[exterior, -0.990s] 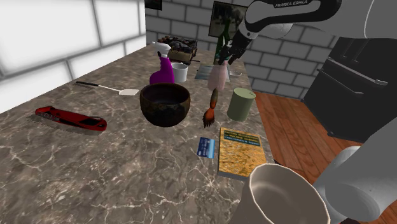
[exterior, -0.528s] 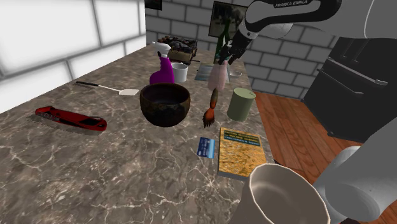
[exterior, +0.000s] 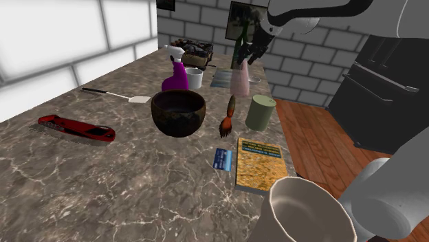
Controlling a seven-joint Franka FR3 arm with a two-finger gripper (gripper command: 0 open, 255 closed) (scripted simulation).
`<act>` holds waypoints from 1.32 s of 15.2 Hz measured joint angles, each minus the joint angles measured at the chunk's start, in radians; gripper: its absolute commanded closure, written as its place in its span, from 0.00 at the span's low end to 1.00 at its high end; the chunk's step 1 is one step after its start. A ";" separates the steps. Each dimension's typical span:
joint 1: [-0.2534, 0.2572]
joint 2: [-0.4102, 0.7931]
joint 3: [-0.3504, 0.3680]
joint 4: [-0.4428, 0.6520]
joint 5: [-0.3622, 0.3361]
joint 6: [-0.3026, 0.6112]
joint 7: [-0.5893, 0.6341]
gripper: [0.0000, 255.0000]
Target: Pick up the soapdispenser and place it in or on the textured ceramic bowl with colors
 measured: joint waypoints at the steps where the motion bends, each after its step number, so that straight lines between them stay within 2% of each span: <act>1: 0.001 0.004 0.001 0.020 -0.001 -0.016 0.004 1.00; 20: -0.004 0.067 -0.007 0.349 0.003 -0.283 0.025 1.00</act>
